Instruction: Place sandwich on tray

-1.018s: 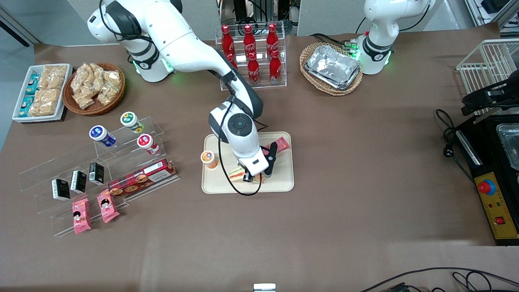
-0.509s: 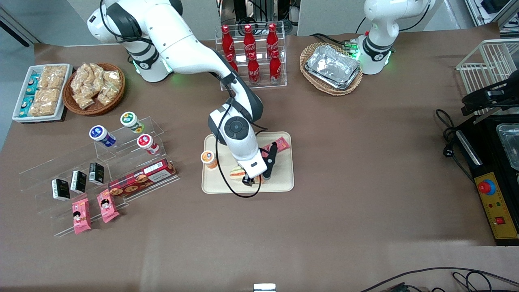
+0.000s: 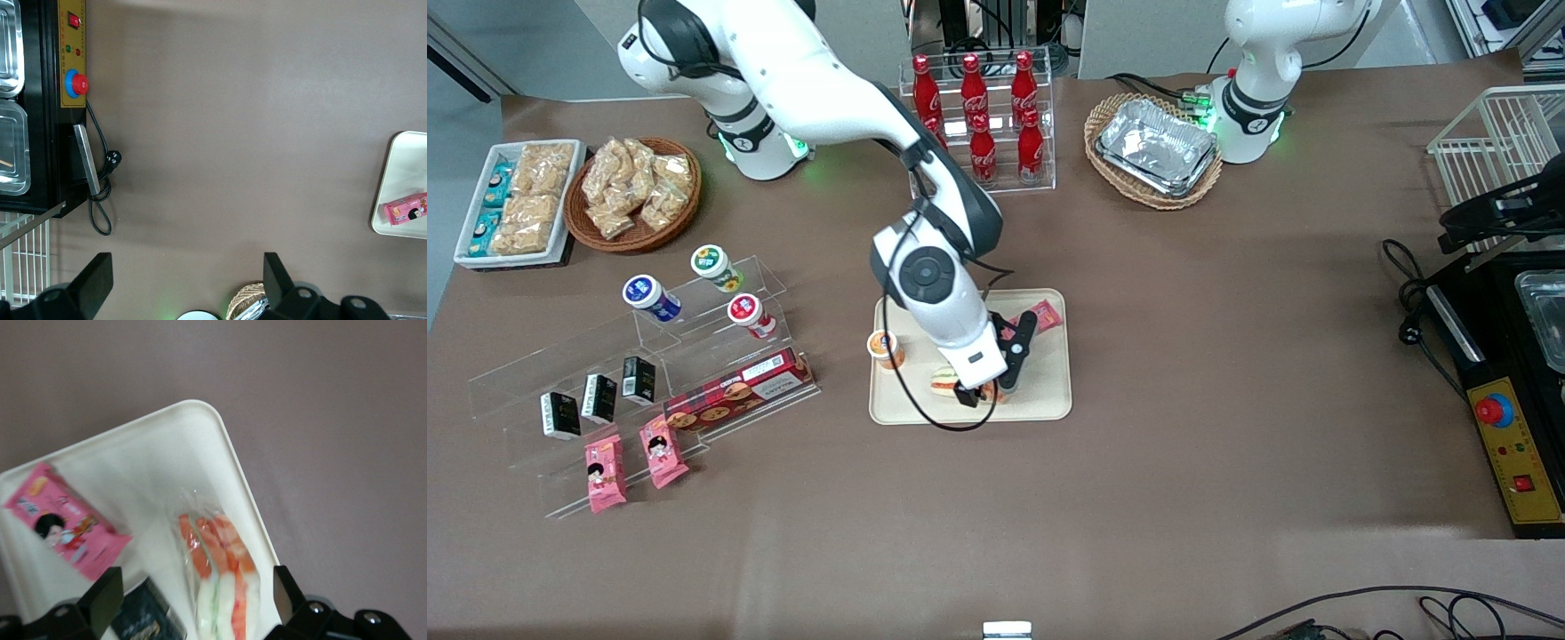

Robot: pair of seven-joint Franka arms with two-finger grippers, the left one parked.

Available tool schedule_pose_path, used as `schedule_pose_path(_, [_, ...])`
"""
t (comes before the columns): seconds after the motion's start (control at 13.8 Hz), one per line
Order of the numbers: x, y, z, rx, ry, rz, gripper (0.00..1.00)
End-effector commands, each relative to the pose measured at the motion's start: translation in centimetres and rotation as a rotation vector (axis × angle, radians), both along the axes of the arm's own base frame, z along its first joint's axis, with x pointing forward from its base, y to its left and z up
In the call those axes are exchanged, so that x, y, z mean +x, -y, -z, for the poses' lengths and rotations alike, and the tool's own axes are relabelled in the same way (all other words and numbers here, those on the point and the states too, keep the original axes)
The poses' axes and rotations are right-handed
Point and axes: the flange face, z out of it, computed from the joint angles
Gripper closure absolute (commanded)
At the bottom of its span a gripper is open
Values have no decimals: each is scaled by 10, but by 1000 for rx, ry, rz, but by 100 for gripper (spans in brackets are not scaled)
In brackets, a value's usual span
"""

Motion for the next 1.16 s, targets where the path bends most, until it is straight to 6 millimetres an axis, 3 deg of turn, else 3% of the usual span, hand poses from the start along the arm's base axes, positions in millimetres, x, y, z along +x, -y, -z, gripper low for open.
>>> schedule_pose_path(0.0, [6,41,-89,80,-99,63,0])
schedule_pose_path(0.15, [15,72,-128,106,-119,144,0])
schedule_pose_path(0.58, [-1,118,-221,53,-164,644,0])
schedule_pose_path(0.8, [-19,139,-247,-96,-107,860,0])
schedule_pose_path(1.09, [-32,164,-272,-146,-119,1090,0])
